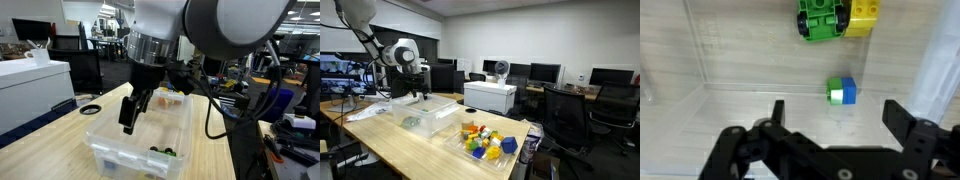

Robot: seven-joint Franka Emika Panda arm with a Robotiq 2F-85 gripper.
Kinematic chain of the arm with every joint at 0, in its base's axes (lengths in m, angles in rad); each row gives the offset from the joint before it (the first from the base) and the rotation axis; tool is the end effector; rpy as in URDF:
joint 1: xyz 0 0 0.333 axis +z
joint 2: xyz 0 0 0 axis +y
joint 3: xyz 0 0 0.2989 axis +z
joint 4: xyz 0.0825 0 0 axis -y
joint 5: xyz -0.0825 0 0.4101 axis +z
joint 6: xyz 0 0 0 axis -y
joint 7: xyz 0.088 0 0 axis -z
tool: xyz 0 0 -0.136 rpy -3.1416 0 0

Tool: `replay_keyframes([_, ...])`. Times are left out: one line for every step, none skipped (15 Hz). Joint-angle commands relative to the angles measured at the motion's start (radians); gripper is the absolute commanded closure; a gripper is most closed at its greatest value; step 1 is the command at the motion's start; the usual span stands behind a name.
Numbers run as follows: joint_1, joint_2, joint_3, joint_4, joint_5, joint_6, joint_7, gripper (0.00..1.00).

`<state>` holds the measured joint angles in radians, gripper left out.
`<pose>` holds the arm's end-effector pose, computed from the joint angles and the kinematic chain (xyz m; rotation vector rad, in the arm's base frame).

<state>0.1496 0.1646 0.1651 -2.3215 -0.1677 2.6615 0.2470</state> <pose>0.5276 0.1763 0.2222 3.0995 0.3188 0.2961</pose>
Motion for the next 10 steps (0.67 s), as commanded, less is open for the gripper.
replay_keyframes([0.026, 0.067, -0.029, 0.029, -0.015, 0.075, -0.001, 0.00])
replay_keyframes([0.041, 0.071, -0.042, 0.032, -0.023, 0.097, 0.011, 0.00])
replay_keyframes([0.045, 0.052, -0.043, 0.020, -0.009, 0.100, -0.002, 0.00])
replay_keyframes([0.047, 0.063, -0.045, 0.030, 0.008, 0.079, -0.011, 0.00])
replay_keyframes([0.050, 0.062, -0.046, 0.031, 0.008, 0.080, -0.010, 0.00])
replay_keyframes([0.051, 0.062, -0.046, 0.031, 0.007, 0.080, -0.010, 0.00])
replay_keyframes([0.050, 0.060, -0.047, 0.026, 0.009, 0.093, -0.010, 0.00])
replay_keyframes([0.057, 0.065, -0.054, 0.025, -0.013, 0.127, -0.005, 0.00])
replay_keyframes([0.065, 0.082, -0.057, 0.039, -0.022, 0.157, 0.001, 0.00])
replay_keyframes([0.079, 0.105, -0.065, 0.054, -0.032, 0.181, 0.004, 0.00])
